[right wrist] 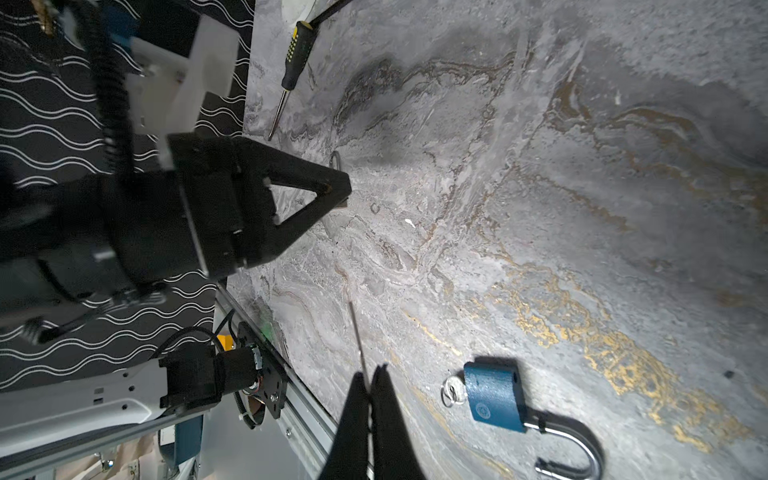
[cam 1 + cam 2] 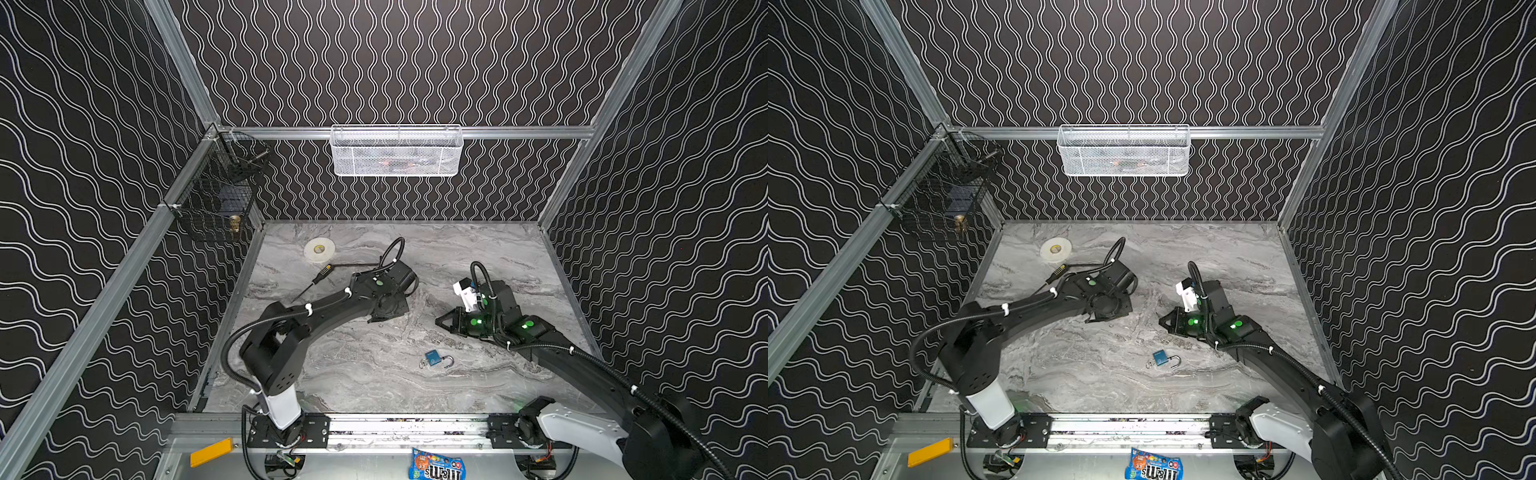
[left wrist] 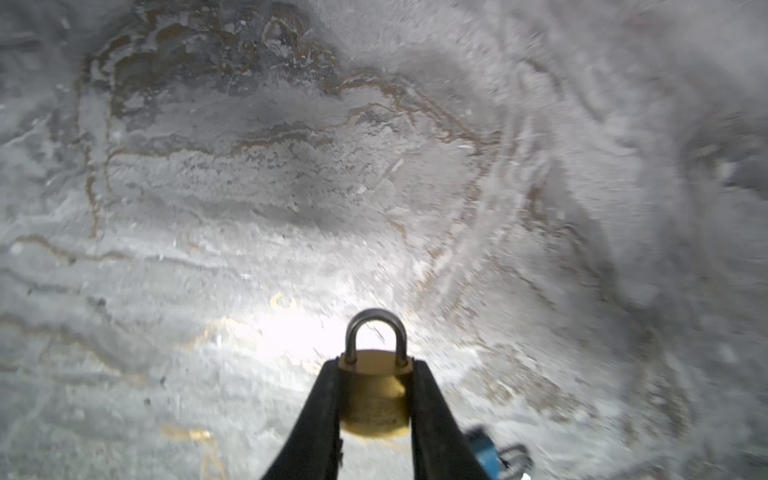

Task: Unlock with the key
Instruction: 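Lift the brass padlock with the left gripper while the right arm moves closer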

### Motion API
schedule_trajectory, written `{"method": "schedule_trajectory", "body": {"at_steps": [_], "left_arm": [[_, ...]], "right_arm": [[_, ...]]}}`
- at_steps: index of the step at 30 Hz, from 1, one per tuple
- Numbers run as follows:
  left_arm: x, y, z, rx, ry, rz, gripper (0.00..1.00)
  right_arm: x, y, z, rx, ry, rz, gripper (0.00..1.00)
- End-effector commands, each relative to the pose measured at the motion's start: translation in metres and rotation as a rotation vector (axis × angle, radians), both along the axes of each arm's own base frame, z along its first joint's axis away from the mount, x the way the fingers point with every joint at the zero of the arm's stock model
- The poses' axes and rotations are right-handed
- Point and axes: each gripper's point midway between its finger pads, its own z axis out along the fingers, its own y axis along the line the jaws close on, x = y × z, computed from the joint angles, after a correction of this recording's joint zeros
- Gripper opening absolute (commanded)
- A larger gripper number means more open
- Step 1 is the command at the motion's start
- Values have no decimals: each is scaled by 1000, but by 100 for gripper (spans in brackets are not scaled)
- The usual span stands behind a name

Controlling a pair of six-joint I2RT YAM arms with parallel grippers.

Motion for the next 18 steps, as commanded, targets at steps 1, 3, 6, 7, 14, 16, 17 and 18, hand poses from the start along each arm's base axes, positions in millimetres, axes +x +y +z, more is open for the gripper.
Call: {"method": "schedule_trajectory", "body": {"at_steps": [1, 3, 6, 7, 14, 16, 17, 18], "left_arm": [[-1, 2, 17, -61, -65, 148, 17], [-9, 3, 23, -71, -80, 179, 16], [-18, 6, 38, -66, -133, 225, 15], [-20, 6, 41, -70, -141, 234, 14], [-28, -4, 47, -147, -148, 238, 11], [-29, -7, 49, -173, -148, 233, 11], [-29, -8, 50, -182, -146, 231, 11], [-29, -11, 53, -193, -149, 226, 11]], "right_arm": [[3, 6, 4, 34, -25, -57, 0], [0, 14, 3, 55, -26, -63, 0], [-2, 26, 3, 76, -39, -87, 0], [-3, 30, 4, 86, -42, -97, 0], [-5, 55, 13, 208, -38, -92, 0], [-4, 60, 15, 209, -41, -99, 0], [-4, 63, 17, 223, -47, -94, 0], [-4, 67, 20, 241, -54, -88, 0]]}}
